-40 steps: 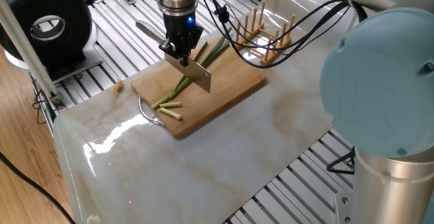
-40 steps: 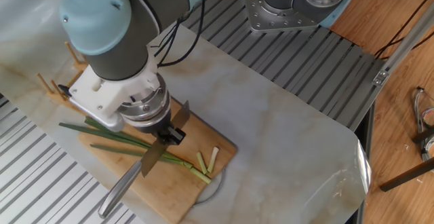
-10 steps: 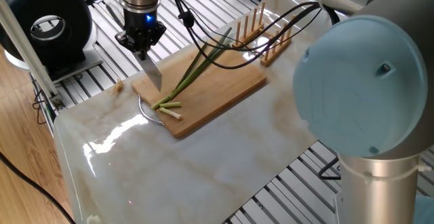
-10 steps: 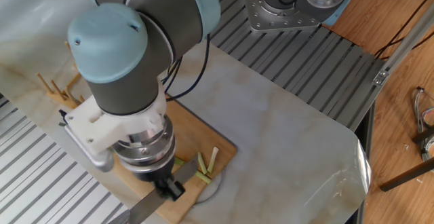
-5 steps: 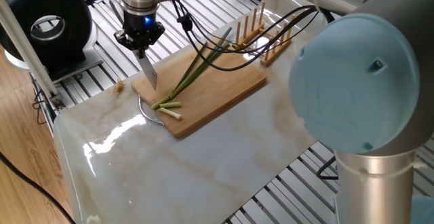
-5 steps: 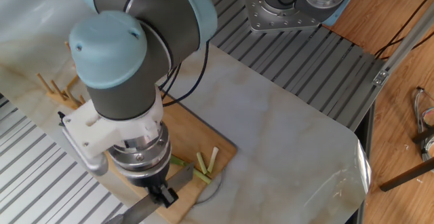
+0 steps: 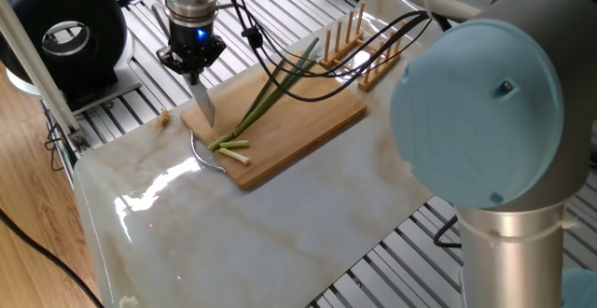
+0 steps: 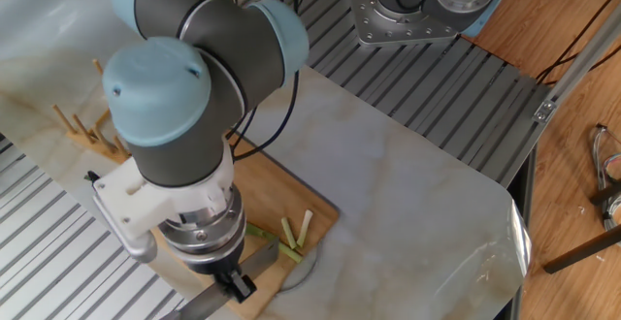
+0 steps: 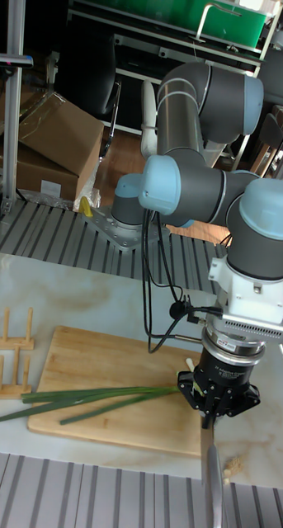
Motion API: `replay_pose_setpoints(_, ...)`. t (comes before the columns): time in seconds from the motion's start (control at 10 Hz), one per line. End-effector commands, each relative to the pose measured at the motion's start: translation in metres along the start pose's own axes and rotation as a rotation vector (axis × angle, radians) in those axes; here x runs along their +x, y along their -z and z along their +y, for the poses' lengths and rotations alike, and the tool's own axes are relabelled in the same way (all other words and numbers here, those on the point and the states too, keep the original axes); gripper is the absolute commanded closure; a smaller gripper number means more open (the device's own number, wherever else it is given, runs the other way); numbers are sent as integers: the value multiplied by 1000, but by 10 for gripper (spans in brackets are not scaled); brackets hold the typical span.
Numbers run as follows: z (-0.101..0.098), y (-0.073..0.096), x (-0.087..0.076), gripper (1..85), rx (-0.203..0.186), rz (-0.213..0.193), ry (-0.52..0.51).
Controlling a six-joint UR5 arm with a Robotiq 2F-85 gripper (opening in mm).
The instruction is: Chop the green garlic
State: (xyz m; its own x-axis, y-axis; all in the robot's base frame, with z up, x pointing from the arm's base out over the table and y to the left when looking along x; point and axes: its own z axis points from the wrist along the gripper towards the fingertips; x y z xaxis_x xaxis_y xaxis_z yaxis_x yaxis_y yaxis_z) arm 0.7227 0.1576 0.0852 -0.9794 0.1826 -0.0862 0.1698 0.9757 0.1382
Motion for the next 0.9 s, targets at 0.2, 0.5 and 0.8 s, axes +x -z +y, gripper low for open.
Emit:
replay_pose_setpoints(0.2,6,-7,16,843,6,47,-11)
replay_pose_setpoints(0.5,8,-10,11,843,12,15,-10)
replay_pose_setpoints(0.8,5,-10,6,843,12,1,-2)
